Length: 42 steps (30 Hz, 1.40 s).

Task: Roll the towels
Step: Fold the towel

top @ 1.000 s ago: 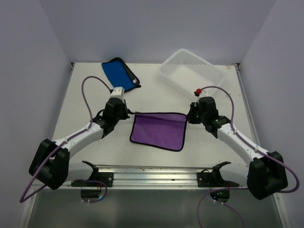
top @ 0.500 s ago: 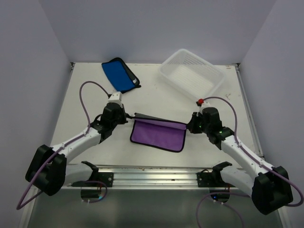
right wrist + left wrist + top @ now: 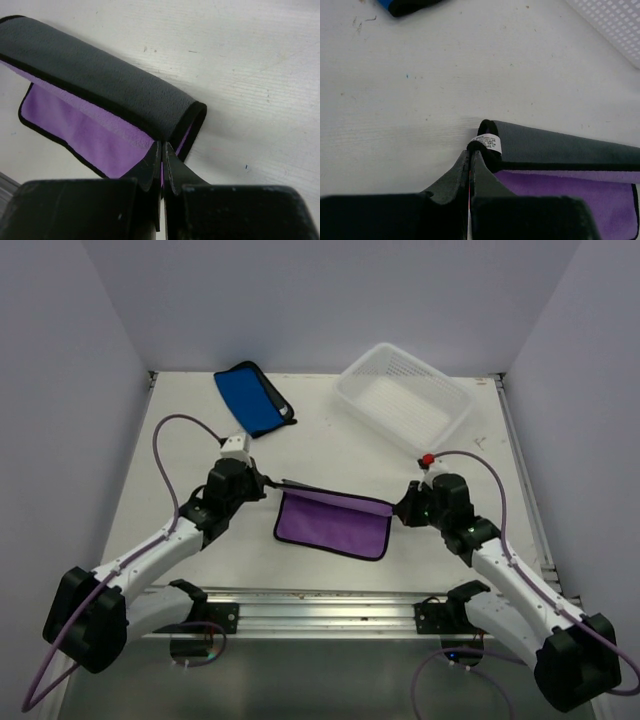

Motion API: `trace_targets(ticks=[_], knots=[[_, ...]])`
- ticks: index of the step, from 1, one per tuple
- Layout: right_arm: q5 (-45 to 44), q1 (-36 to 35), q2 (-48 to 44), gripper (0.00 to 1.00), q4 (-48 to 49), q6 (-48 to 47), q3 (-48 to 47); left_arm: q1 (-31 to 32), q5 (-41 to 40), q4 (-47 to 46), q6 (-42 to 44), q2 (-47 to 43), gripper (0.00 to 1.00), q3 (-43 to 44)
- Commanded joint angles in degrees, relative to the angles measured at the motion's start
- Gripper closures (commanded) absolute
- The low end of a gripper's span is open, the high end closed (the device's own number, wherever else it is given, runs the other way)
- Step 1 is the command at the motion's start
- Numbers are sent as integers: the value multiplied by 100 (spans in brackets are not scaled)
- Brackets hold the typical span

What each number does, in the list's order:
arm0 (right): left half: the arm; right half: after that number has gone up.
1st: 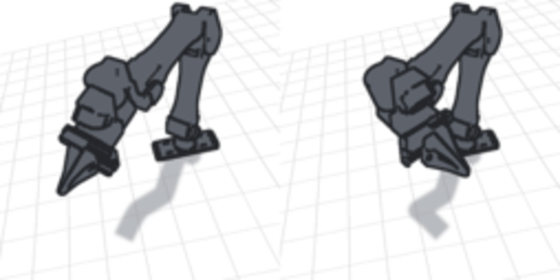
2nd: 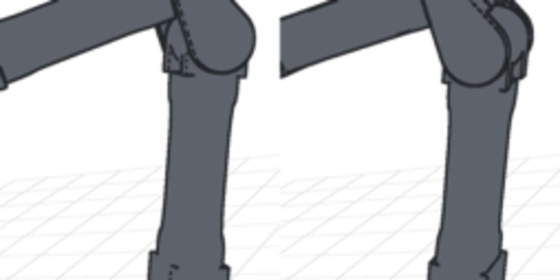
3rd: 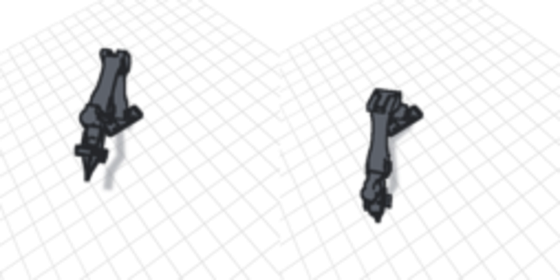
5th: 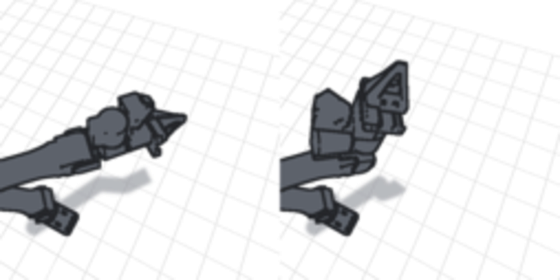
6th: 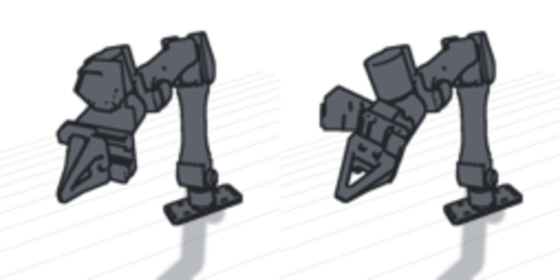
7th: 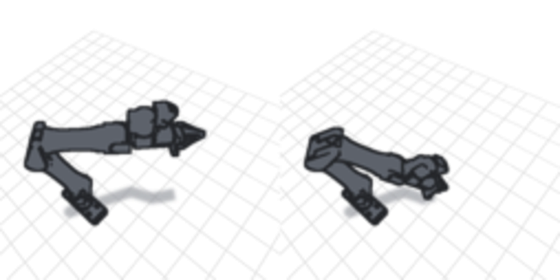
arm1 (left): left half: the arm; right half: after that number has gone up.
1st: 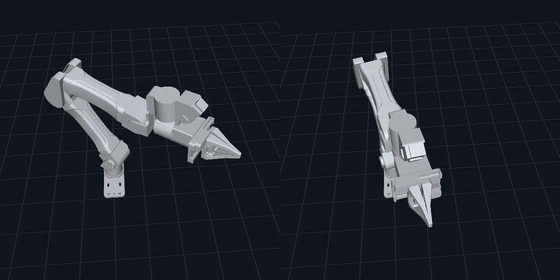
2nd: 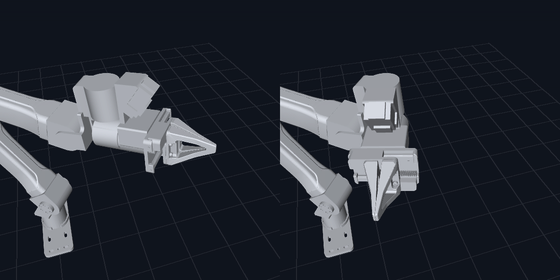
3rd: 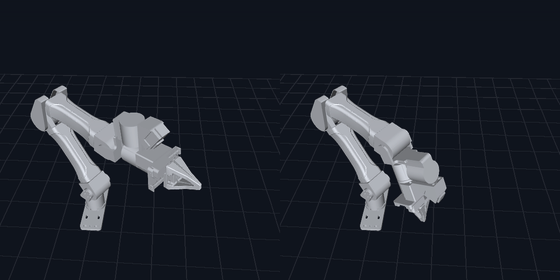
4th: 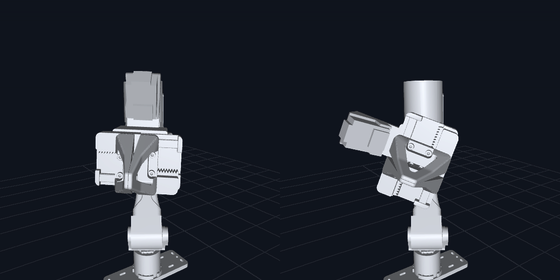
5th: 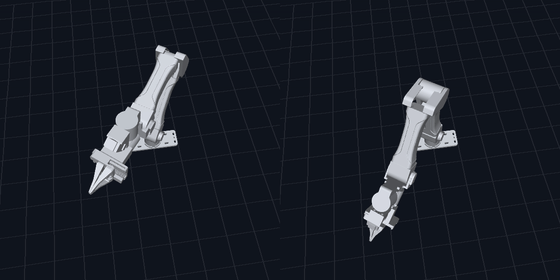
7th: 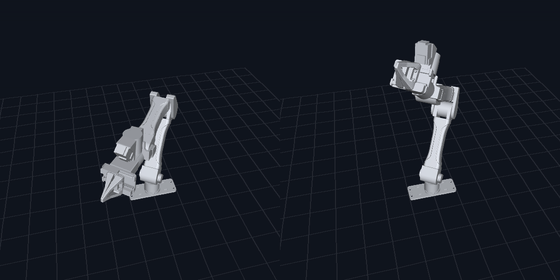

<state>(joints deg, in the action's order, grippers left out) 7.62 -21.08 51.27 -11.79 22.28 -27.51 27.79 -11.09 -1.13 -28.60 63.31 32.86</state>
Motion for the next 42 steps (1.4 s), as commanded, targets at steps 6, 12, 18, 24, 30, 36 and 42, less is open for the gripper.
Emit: trace_targets(ticks=[6,12,18,24,30,36,42], knots=[[222,8,-494,100,-279,180,202,-37,-244,104,-119,-503,100,-429],[319,8,-723,100,-578,215,351,-37,-130,104,-207,-539,100,-623],[319,8,-881,100,-877,479,439,-28,2,77,-313,-644,100,-807],[416,8,-1048,100,-922,646,623,-28,186,16,-418,-679,100,-921],[548,-1,-1092,100,-957,725,685,-28,169,25,-471,-688,100,-1001],[653,-19,-1321,100,-1080,760,703,-19,292,-107,-559,-530,100,-1124],[776,-19,-1409,100,-1115,848,791,7,362,-151,-577,-591,100,-1256]])
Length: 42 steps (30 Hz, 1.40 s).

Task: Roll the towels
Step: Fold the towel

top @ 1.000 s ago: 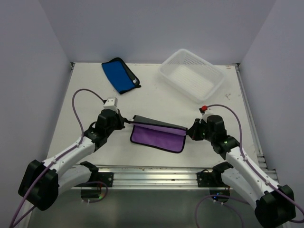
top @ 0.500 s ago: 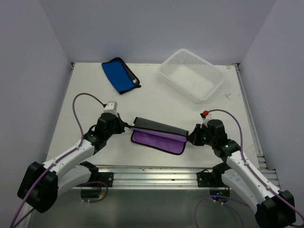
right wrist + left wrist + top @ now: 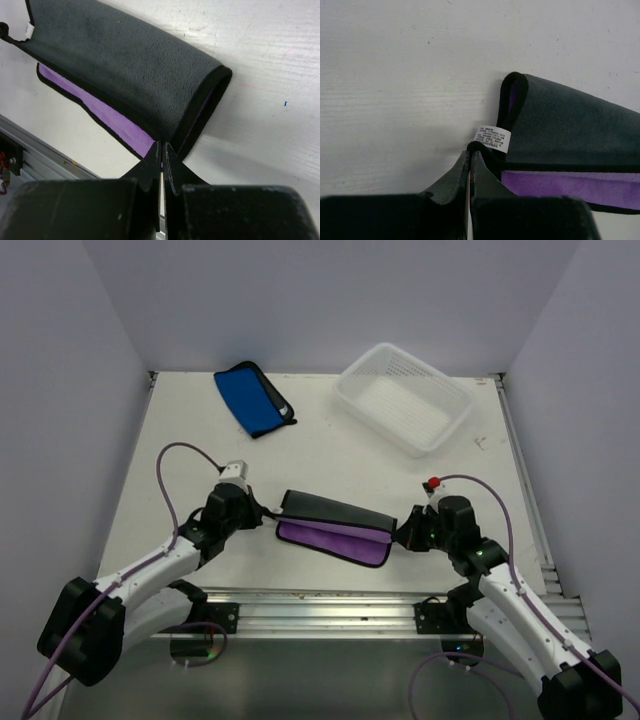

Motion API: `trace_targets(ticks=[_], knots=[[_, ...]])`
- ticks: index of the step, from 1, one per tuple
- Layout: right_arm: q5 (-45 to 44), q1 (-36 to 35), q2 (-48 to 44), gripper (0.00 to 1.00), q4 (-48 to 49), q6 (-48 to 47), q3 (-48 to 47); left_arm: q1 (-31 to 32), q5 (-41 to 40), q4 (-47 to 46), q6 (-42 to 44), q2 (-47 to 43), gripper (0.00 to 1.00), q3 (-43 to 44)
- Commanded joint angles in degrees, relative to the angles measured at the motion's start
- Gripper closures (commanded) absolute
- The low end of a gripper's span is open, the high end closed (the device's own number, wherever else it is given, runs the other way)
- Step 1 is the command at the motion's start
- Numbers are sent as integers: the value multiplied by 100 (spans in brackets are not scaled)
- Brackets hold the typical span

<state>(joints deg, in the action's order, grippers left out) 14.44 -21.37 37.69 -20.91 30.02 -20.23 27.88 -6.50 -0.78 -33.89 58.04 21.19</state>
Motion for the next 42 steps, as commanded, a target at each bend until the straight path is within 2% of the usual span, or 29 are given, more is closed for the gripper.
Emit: trace_targets(ticks=[1,8,15,18,19,23,26,29,30,31,34,42], knots=[[112,1,-51,100,-221,83,72,7,-79,-186,-48,-100,100,-97],[182,-17,-192,100,-274,162,142,261,0,-300,-284,-337,100,-378],[261,-43,-201,98,-274,171,177,569,-448,-230,-382,-364,100,-520],[340,-61,-236,87,-282,206,230,578,-527,-212,-382,-329,100,-502],[375,-78,-271,75,-282,215,247,578,-562,-204,-408,-320,100,-467],[437,-70,-534,54,-353,224,265,570,-659,-142,-426,-214,100,-318],[437,-78,-658,48,-397,224,265,578,-624,-168,-426,-197,100,-282],[367,-70,-579,49,-353,224,247,578,-537,-204,-426,-188,100,-308],[358,-78,-518,50,-327,224,230,578,-510,-221,-426,-205,98,-317],[349,-78,-465,52,-257,224,221,578,-501,-239,-426,-232,83,-361],[306,-70,-237,58,-99,232,142,596,-466,-230,-469,-398,57,-475],[-37,-69,264,61,52,197,-226,596,-808,322,-487,-900,44,-265]])
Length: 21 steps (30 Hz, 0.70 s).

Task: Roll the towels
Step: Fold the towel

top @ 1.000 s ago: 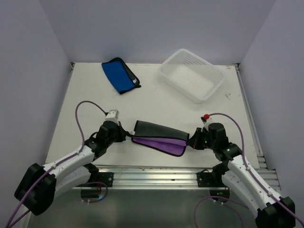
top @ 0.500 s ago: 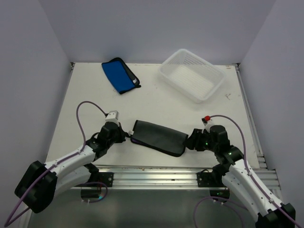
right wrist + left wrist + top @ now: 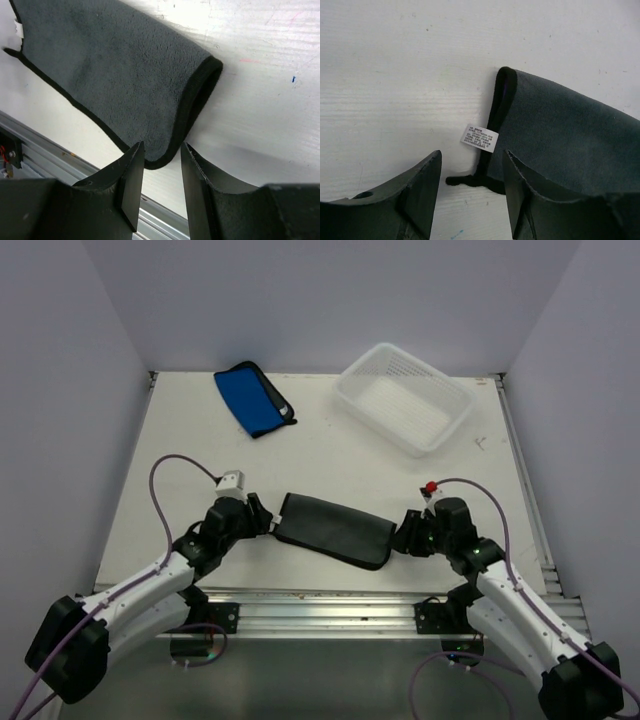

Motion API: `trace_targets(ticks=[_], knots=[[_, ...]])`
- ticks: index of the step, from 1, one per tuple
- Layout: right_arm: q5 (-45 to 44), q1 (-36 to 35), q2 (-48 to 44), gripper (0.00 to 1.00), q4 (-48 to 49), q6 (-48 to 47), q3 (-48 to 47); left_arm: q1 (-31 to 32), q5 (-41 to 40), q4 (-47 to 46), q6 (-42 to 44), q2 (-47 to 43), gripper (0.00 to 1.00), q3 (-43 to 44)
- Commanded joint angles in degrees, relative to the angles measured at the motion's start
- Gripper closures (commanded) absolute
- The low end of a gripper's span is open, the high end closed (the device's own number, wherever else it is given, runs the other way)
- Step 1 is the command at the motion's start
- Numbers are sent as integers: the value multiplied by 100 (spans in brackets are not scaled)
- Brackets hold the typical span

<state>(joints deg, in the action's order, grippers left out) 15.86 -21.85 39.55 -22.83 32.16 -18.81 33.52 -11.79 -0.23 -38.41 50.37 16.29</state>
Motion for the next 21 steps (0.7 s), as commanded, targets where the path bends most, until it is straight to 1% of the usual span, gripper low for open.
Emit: trace_targets(ticks=[1,2,7,9,12,13,14,15,16,17,18,19,21], knots=[[-232,-30,105,61,235,0,-395,32,-332,400,-17,-150,43,347],[-276,-22,114,61,235,-8,-430,32,-437,436,-8,-150,43,418],[-417,-21,307,62,419,18,-571,32,-596,515,167,183,32,944],[-399,-30,439,63,516,18,-667,32,-623,471,211,332,32,1086],[-355,-30,720,66,744,27,-782,41,-474,278,282,631,38,1350],[-294,-22,782,71,884,70,-808,50,-386,121,308,771,47,1411],[-242,-30,939,74,972,88,-826,58,-168,-124,308,851,53,1420],[-110,-22,1027,77,1069,97,-861,76,8,-274,299,921,60,1420],[47,-39,1133,80,1366,123,-870,93,202,-624,291,1087,73,1386],[249,-65,1308,81,1473,150,-888,102,473,-775,282,1202,77,1377],[225,-118,1414,81,1535,159,-957,137,528,-881,282,1308,82,1394],[190,-257,1493,83,1623,141,-1010,242,546,-961,290,1561,89,1498],[49,-407,1774,85,1694,150,-1150,400,494,-1014,343,1817,97,1648]])
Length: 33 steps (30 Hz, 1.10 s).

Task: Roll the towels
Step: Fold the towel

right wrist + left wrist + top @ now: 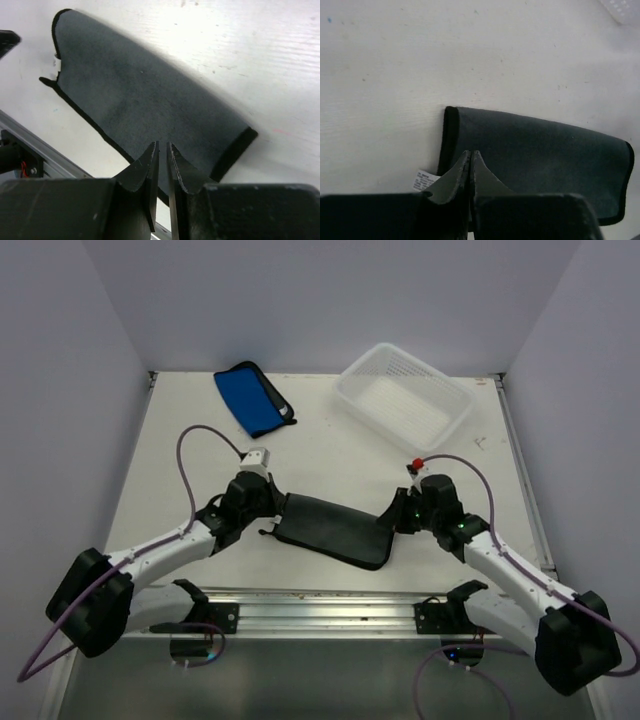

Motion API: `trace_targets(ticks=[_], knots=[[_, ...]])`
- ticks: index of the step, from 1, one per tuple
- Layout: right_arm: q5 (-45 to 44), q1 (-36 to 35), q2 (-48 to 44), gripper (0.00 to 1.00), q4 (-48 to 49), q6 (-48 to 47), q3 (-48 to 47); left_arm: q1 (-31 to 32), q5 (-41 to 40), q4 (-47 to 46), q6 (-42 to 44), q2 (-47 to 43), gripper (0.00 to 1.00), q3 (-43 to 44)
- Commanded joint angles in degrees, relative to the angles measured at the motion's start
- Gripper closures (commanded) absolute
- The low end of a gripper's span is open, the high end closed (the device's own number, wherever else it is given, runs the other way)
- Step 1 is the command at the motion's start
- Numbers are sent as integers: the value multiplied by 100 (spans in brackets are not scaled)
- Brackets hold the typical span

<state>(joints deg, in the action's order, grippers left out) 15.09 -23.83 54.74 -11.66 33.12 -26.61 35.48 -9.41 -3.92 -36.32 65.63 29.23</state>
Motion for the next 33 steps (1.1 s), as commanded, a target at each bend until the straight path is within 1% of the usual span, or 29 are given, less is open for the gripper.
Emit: trace_targets(ticks=[1,6,7,13,21,30,33], knots=[[82,-340,352,85,699,80,-423,361,247,-758,160,545,100,468],[-190,-718,1160,85,1122,203,-879,503,475,-1058,256,1268,100,741],[-234,-858,1518,85,1140,229,-968,512,458,-1093,300,1408,100,811],[-331,-1316,2864,86,1675,335,-1741,512,115,-1093,458,1734,100,961],[-305,-1484,3789,86,1834,397,-2480,512,-201,-1312,476,1997,100,839],[-314,-1528,4544,86,2010,397,-2604,503,-597,-1795,398,2480,100,803],[-358,-1536,4633,86,2045,362,-2612,494,-711,-1805,362,2630,100,864]])
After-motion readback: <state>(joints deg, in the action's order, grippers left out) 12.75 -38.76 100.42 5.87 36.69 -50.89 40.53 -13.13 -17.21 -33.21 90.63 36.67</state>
